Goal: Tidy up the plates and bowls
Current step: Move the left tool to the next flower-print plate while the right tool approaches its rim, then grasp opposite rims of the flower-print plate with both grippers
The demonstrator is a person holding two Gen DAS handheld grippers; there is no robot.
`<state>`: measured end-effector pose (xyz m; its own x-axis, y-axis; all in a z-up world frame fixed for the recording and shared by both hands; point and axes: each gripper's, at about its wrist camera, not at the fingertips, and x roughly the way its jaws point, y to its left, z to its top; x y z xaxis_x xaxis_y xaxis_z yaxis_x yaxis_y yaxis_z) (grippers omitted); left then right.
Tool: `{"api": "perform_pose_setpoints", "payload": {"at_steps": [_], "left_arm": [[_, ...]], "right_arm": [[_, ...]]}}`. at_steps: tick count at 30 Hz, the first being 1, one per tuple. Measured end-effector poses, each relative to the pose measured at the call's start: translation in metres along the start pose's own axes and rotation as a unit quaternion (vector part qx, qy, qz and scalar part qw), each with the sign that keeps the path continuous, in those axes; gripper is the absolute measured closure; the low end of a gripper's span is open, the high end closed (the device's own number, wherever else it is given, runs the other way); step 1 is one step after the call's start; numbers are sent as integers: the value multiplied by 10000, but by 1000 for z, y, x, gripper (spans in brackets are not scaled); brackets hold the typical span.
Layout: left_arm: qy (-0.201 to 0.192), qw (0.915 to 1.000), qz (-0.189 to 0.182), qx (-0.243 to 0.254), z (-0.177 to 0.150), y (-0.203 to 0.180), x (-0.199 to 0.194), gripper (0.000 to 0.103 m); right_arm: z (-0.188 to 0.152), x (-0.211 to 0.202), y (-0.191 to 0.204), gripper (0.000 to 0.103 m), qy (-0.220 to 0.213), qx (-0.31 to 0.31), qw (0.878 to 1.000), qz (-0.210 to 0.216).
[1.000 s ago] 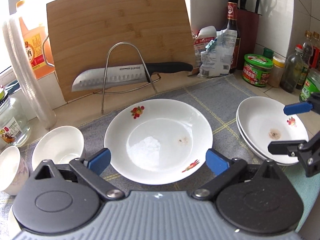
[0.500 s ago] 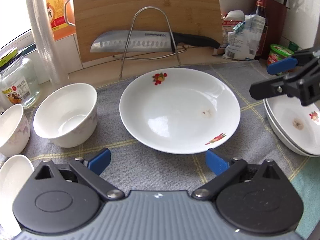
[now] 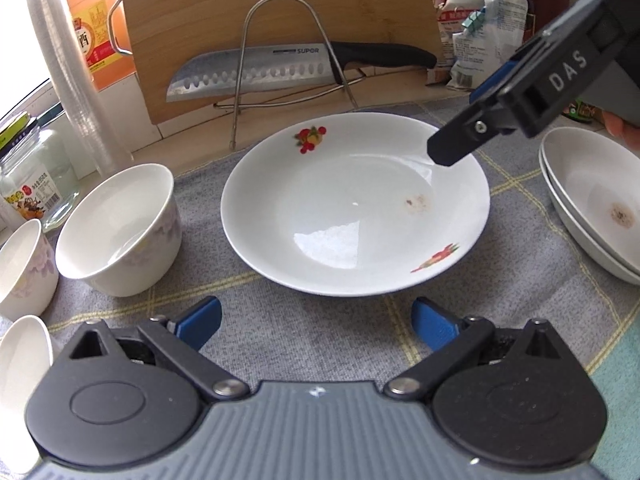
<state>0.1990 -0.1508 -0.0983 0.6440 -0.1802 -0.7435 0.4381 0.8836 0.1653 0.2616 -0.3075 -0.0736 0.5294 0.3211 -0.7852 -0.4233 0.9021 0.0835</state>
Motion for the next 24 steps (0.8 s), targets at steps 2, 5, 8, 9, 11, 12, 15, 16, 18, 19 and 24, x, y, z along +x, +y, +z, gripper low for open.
{"api": "perform_pose_setpoints", "payload": {"at_steps": [2, 5, 8, 9, 11, 12, 15, 16, 18, 19, 24], "left_arm": [[-11, 10000, -21, -35, 1, 3, 4, 2], [-43, 9999, -125, -88, 3, 9, 10, 2], [-112, 9997, -230, -12, 5, 11, 12, 2], [-135, 9995, -279, 25, 6, 11, 12, 2], [-172, 9992, -359, 83, 6, 12, 12, 2], [-191, 9989, -408, 103, 6, 13, 12, 2], [-226, 9982, -525, 175, 7, 15, 12, 2], [-245, 9979, -557, 209, 6, 15, 12, 2], [-282, 9973, -622, 277, 6, 16, 13, 2], [-302, 9969, -656, 314, 6, 16, 13, 2], [-395, 9948, -800, 489, 7, 16, 14, 3]], "right_arm": [[4, 7, -1, 0, 85, 5, 9999, -102], [9, 16, -3, 0, 177, -46, 9998, -68], [14, 24, -6, 0, 247, 24, 9997, -10], [16, 28, -7, 0, 283, 41, 9996, -19], [18, 33, -8, 0, 328, 65, 9994, -38], [19, 35, -8, 0, 342, 92, 9994, -47], [21, 40, -12, 0, 415, 191, 9989, 31], [22, 41, -13, 0, 441, 198, 9988, 73], [22, 44, -14, 0, 483, 171, 9986, 108], [23, 45, -15, 0, 504, 161, 9985, 126], [25, 51, -18, 0, 582, 157, 9979, 227]]}}
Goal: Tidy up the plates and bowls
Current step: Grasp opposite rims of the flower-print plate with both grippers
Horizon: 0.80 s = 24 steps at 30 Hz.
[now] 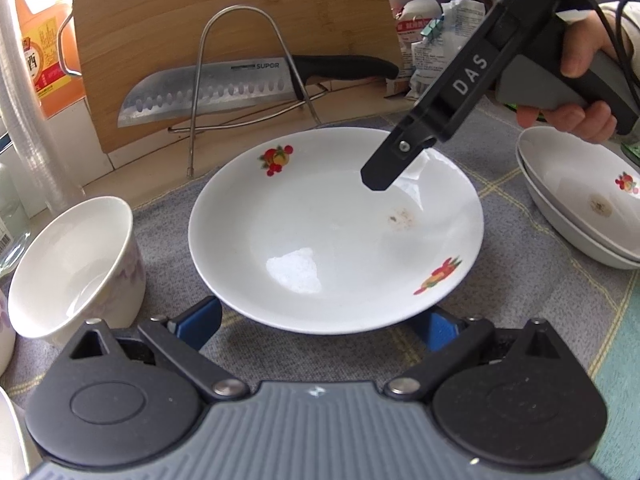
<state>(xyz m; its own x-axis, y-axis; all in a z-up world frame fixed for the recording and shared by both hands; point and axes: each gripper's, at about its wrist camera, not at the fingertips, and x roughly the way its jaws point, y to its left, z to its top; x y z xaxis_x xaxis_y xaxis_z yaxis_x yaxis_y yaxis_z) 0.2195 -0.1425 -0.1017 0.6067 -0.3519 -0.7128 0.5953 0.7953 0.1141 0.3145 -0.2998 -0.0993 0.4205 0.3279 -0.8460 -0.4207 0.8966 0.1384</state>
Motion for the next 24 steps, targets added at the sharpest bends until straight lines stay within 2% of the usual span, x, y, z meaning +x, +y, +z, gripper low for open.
{"api": "perform_pose_setpoints", "payload": {"at_steps": [11, 24], "left_arm": [[-31, 9999, -112, 51, 3, 1, 4, 1], [-59, 9997, -229, 54, 3, 5, 6, 1]], "right_arm": [[12, 15, -9, 0, 187, -75, 9983, 554], [36, 29, -21, 0, 403, 84, 9890, 1421]]}}
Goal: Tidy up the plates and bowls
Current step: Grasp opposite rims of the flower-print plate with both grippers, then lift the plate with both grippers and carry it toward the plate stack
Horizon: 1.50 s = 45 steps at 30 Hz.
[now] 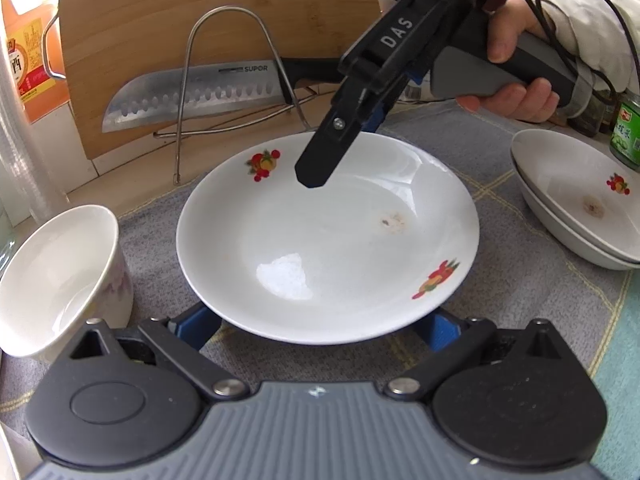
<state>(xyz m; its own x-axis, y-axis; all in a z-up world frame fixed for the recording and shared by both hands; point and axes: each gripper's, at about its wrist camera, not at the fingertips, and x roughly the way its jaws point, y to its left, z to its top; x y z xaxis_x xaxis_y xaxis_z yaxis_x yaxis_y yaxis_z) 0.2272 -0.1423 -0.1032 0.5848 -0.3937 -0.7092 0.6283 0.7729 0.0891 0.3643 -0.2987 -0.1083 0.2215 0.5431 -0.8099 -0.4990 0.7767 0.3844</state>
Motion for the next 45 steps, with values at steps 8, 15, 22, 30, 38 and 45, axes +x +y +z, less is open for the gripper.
{"api": "perform_pose_setpoints", "payload": {"at_steps": [8, 15, 22, 30, 38, 45], "left_arm": [[-7, 10000, -18, 17, 0, 0, 0, 1], [-14, 10000, -47, 56, 0, 1, 0, 1], [-20, 10000, -49, 59, 0, 1, -1, 1], [-14, 9999, -121, 20, -1, 5, -1, 1], [36, 9999, -144, -23, 1, 8, 2, 0], [83, 9999, -131, -43, 0, 12, 1, 0]], "right_arm": [[3, 1, -3, 0, -98, 213, 9995, 227], [0, 0, -14, 0, -56, 754, 9967, 299], [6, 3, -18, 0, 168, 1009, 9935, 501], [17, 7, -26, 1, 589, 1116, 9884, 841], [26, 8, -36, 14, 742, 1353, 9843, 857], [29, 8, -38, 16, 688, 1263, 9864, 793]]}}
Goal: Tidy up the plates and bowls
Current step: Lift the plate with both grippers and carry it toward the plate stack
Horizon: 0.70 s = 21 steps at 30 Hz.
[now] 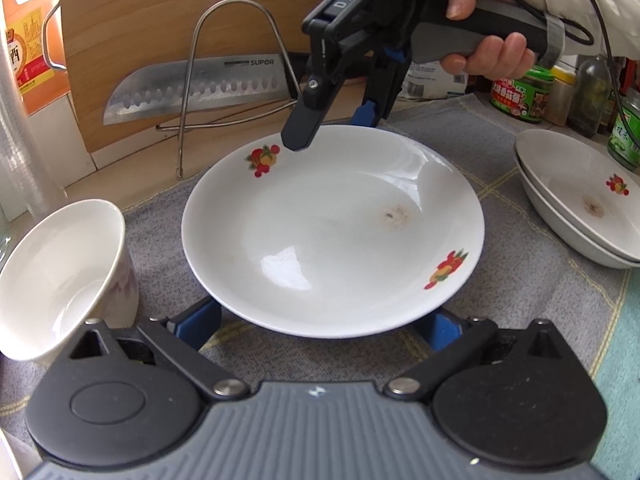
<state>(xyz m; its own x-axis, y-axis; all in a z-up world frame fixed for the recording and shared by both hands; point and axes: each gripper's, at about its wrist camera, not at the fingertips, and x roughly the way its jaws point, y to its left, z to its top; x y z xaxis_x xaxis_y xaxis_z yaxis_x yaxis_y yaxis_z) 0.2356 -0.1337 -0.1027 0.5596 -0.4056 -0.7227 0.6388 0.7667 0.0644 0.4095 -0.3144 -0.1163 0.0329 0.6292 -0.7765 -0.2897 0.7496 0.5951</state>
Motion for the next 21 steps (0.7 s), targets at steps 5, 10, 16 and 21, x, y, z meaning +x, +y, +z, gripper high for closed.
{"api": "perform_pose_setpoints", "payload": {"at_steps": [5, 10, 16, 21], "left_arm": [[-58, 9996, 32, 285, 2, -3, -1, 0], [3, 9997, -20, 262, 4, 0, 0, 1], [48, 9997, 1, 250, 5, 1, -1, 2], [31, 9997, 10, 256, 6, 1, -6, 2]], "right_arm": [[-2, 1, 2, 16, -10, -77, 10000, -25], [-4, 1, 5, 16, -26, -109, 9999, -63], [-7, -2, 11, 16, -62, -195, 9998, -83], [-11, -6, 16, 15, -103, -248, 9996, -103]]}}
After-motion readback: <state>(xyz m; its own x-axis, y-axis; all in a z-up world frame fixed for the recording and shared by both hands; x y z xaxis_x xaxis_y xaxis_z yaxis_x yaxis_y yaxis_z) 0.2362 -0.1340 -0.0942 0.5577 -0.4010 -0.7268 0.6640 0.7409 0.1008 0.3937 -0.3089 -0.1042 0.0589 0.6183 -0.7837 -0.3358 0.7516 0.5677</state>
